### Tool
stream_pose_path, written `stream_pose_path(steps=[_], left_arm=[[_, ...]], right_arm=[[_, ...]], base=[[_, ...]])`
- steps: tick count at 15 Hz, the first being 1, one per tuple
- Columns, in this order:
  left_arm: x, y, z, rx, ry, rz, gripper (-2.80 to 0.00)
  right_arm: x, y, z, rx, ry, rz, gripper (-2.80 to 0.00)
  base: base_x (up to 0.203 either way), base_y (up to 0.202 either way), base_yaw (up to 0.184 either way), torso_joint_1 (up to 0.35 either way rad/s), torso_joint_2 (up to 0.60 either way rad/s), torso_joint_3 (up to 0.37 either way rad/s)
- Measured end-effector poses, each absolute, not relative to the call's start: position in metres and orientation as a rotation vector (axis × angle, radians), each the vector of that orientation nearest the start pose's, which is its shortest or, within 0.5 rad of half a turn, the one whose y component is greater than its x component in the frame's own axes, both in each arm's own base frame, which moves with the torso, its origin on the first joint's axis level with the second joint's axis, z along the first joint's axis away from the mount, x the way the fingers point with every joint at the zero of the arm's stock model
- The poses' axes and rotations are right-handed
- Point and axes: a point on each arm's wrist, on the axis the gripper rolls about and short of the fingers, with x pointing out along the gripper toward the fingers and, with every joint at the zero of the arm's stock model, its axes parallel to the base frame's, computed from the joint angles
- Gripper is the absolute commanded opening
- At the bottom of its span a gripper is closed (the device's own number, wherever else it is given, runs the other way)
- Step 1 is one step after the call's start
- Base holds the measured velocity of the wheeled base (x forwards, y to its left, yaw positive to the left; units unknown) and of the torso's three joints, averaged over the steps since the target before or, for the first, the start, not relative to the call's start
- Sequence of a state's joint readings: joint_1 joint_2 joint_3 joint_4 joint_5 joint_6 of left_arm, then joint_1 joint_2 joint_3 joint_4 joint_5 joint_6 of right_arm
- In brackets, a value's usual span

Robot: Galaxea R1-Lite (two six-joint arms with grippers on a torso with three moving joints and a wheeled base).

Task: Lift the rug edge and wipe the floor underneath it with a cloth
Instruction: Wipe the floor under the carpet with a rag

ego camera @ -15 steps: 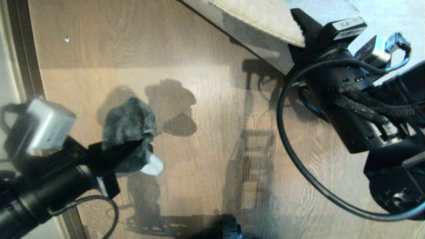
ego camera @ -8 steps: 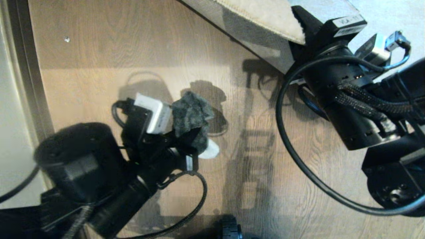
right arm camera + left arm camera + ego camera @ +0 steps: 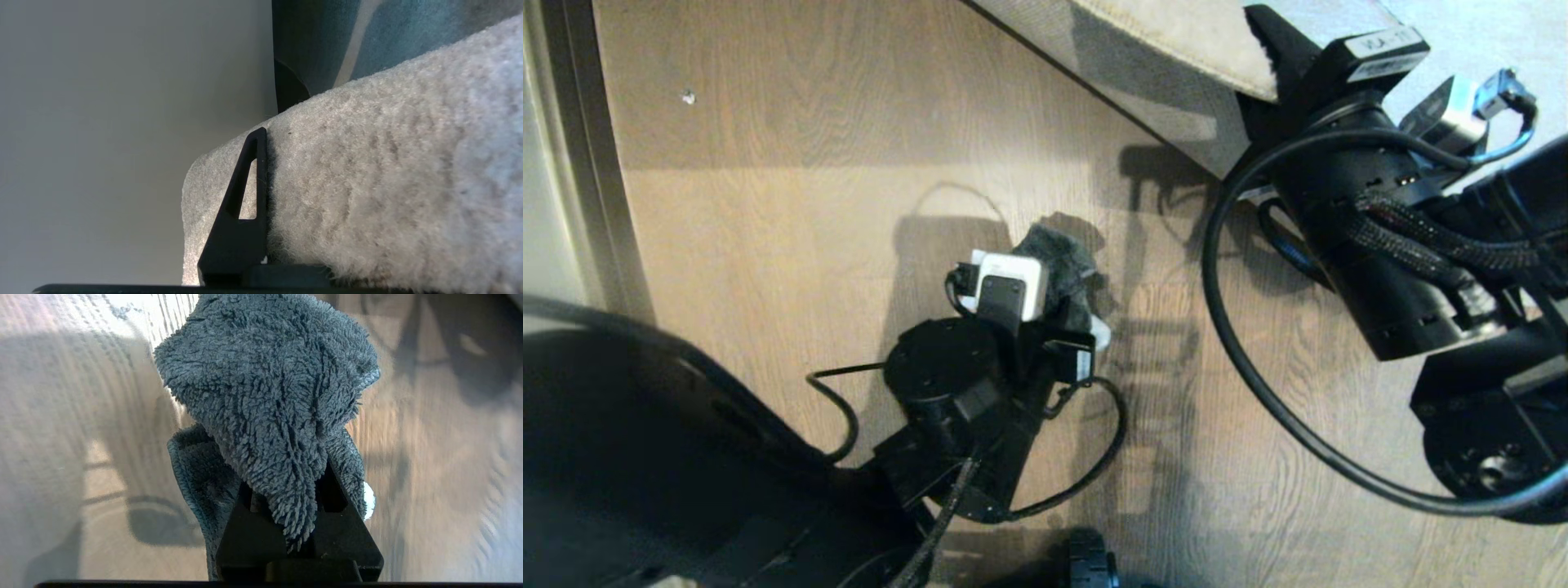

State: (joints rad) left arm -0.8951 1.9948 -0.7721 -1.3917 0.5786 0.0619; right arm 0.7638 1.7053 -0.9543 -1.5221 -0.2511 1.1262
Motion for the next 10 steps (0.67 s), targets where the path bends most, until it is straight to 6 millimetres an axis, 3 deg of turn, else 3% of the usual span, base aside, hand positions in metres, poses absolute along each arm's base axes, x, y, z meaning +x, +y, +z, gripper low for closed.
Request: stream_pose_path(steps=[5,10], left_arm=[[0.26,-0.302,0.146,-0.099,-0.175,-0.232,-2.8],[0.277,-0.323,0.132,-0.112,-0.18,-0.178,-2.8]], right_arm=[[0.218,0.195,0.304,1.427,-0.354,0.834,-2.8],[0.222,0.192,0.303,1.422,-0.361,0.818,-2.8]], base=[[0.0,0.0,0.0,0.0,0.0,0.0],[0.0,0.0,0.0,0.0,0.0,0.0]])
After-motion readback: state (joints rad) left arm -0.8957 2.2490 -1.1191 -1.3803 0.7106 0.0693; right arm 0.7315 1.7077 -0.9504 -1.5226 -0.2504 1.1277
